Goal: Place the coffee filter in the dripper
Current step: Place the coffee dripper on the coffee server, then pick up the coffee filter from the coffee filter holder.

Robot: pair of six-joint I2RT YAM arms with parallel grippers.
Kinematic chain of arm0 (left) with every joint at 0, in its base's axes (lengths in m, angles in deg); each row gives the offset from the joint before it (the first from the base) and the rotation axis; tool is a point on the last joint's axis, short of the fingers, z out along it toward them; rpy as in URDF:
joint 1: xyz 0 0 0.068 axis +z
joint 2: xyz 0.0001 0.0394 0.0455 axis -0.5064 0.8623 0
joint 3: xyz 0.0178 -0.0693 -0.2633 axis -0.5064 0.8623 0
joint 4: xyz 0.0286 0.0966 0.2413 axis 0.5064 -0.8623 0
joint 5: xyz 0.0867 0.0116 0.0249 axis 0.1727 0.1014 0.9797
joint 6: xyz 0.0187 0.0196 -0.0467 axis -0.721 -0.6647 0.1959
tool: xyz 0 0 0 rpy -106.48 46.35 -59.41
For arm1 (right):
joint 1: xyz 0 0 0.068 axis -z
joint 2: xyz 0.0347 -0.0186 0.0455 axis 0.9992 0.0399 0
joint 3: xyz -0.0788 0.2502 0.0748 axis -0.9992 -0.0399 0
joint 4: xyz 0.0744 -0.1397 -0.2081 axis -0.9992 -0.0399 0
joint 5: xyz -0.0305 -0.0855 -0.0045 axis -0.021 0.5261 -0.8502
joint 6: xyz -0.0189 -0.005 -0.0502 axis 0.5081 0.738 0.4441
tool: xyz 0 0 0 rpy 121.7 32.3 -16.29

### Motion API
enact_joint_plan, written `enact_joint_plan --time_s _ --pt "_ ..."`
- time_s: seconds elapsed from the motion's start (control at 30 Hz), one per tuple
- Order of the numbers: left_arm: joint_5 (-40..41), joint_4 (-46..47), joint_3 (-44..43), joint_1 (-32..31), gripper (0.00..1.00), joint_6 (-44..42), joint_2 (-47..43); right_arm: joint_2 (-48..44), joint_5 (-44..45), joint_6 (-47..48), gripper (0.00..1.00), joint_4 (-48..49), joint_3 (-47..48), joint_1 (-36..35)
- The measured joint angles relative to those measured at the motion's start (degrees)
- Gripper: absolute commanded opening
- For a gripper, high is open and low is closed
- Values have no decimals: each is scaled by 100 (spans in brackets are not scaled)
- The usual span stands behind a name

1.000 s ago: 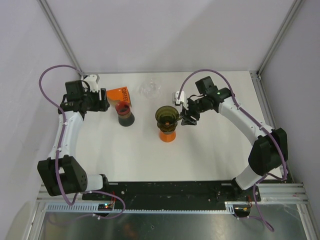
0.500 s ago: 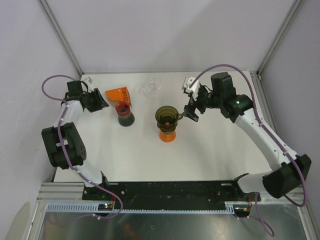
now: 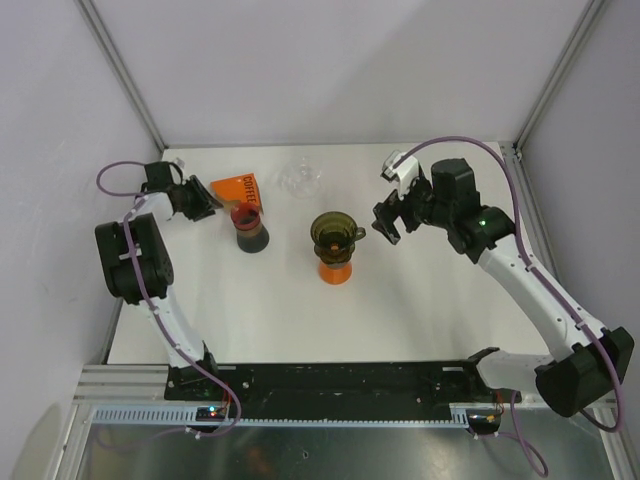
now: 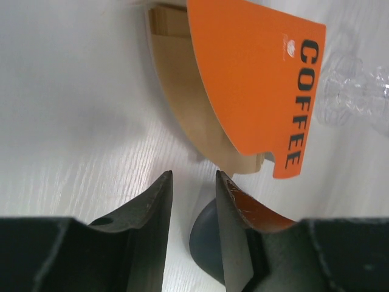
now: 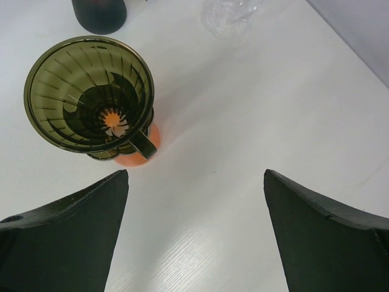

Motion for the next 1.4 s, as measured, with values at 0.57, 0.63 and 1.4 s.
enact_joint_plan --time_s 0.57,0.63,1.4 --pt "-334 210 -638 11 38 739 1152 -468 166 -144 96 127 -120 -2" --pt "-367 214 -684 13 37 798 1220 -468 166 -144 97 136 -122 -17" --pt "-693 260 -935 76 0 1152 1486 -468 229 -74 97 170 -151 -208"
